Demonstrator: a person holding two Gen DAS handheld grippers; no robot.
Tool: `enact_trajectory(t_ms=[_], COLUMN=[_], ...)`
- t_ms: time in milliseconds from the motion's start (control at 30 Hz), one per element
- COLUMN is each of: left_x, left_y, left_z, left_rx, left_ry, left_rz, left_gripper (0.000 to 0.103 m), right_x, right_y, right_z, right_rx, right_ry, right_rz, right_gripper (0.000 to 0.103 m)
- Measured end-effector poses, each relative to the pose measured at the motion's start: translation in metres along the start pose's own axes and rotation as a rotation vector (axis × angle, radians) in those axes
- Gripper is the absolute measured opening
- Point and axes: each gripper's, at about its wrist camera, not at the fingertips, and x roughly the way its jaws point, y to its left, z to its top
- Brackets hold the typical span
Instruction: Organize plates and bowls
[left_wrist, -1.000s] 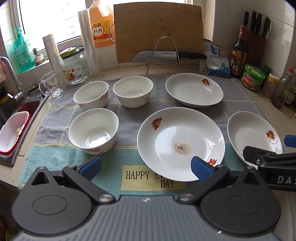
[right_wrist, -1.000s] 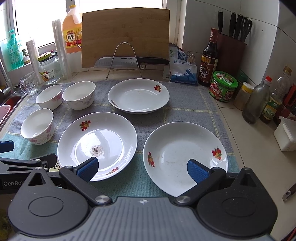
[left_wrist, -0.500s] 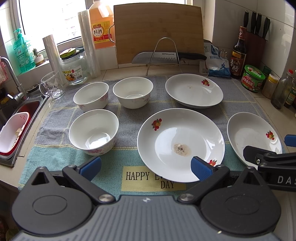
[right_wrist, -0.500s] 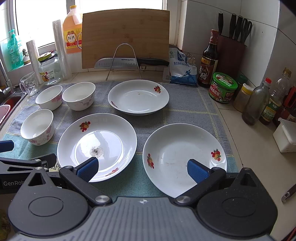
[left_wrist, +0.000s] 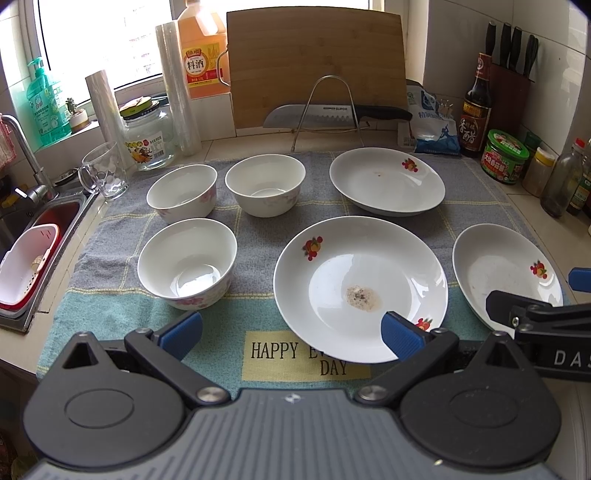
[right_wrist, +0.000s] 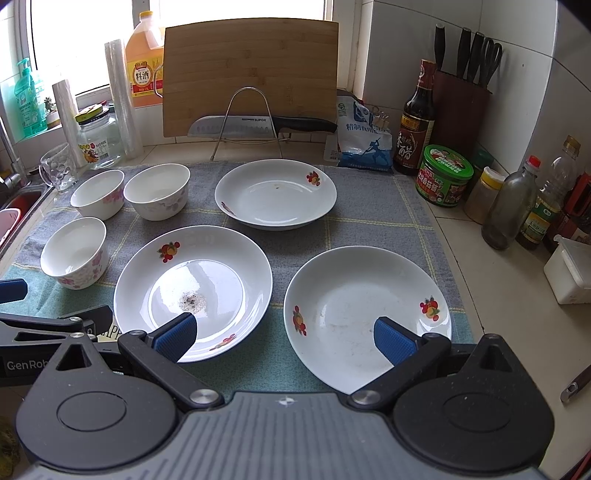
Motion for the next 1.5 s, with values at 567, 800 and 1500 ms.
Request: enact_trajectory(t_ms=[567,800,1500], left_x=[-0.001,-0.001,0.002], left_y=[0.003,0.007,0.037], left_z=[0.0,0.0,0.009], left_rx=[0.009,0.013,0.153], left_ry=[-0.01,-0.022,-0.126], left_rz=[-0.006,-0.016,-0.201], left_gripper=[0.102,0.102,0.102], right_x=[-0.003,-0.004,-0.026], right_y=[0.0,0.003,0.035], right_z=[0.001,0.0,-0.01], right_rx=[-0.001,0.003,0.029], right_ry=[-0.009,-0.015,-0.155], right_rz=[-0.011,-0.014,-0.099], right_gripper=[0.103,0.103,0.103])
